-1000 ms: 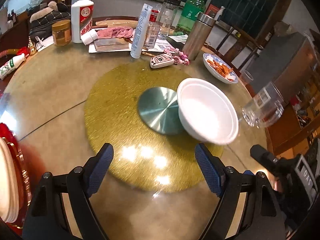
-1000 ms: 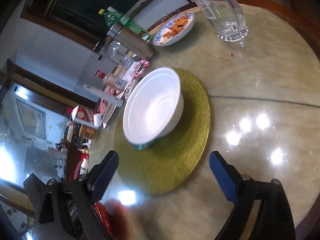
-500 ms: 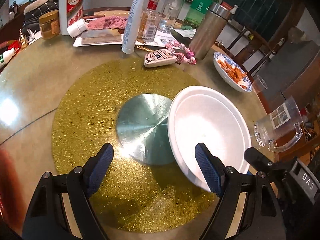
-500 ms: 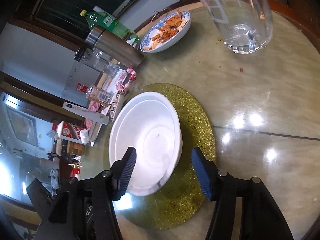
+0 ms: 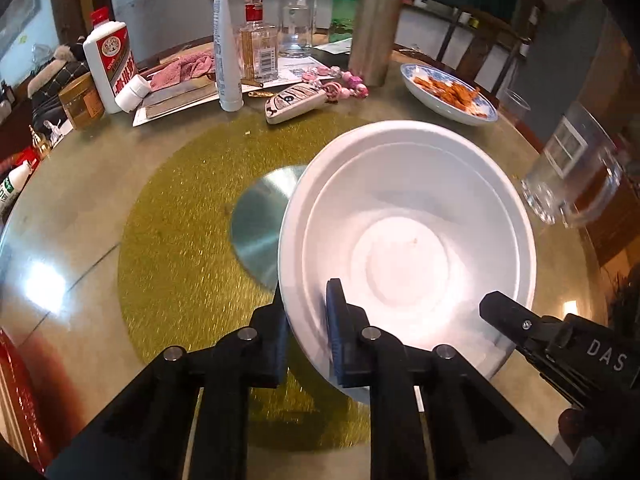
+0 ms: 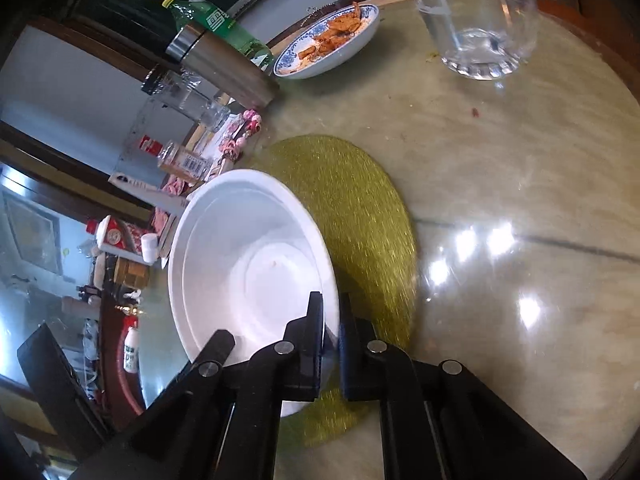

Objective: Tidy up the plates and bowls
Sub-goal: 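Lift the white bowl and carry it toward the plate stack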

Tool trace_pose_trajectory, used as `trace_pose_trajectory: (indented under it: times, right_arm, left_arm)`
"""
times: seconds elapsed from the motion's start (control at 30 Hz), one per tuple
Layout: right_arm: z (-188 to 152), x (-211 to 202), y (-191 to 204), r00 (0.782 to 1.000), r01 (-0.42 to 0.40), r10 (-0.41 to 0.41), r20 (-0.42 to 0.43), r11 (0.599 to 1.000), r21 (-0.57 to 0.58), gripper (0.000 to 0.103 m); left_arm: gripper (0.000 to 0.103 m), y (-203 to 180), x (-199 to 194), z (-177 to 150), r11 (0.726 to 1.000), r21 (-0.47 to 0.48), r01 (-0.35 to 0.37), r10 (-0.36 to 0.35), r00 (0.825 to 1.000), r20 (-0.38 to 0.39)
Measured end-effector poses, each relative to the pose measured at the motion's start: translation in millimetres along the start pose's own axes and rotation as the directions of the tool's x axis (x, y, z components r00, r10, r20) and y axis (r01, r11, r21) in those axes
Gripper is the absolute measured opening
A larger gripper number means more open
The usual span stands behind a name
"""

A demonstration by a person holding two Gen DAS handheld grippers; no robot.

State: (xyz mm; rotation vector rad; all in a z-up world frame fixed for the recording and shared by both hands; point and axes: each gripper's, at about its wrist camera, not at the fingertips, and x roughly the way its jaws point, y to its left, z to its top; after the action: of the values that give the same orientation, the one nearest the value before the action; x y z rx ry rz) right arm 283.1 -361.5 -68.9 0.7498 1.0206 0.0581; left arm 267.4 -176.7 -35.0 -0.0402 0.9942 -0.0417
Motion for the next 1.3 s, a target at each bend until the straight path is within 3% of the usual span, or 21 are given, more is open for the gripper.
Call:
trace_pose_trajectory:
  times: [0.27,0.73,1.3]
  right_arm:
    - [-46.6,-40.3,-10.7,0.999,-0.011,0.012,0.03,1.0,-0.021,0.007]
    - [-123.6,-83.0,-9.3,0.994,0.053,-0.043,0.103,0.995,-0.087,0.008]
    - [-162.6,-89.9,5.6,0.993,0.08,-0.067,0.098,0.987,-0.138,0.008]
  left_arm:
    - [0.015,-2.2,-35.3,-38.4,0.998,0.067,0.017,-0.02,0.999,0.042]
    - [0.015,18.7,-67.8,-92.2,0.995,0.072,0.068,-0.072,0.996,0.055]
    - [0.015,45.6,-83.0,-123.8,0.995,0.057,0.085,-0.089,0.995,0.056]
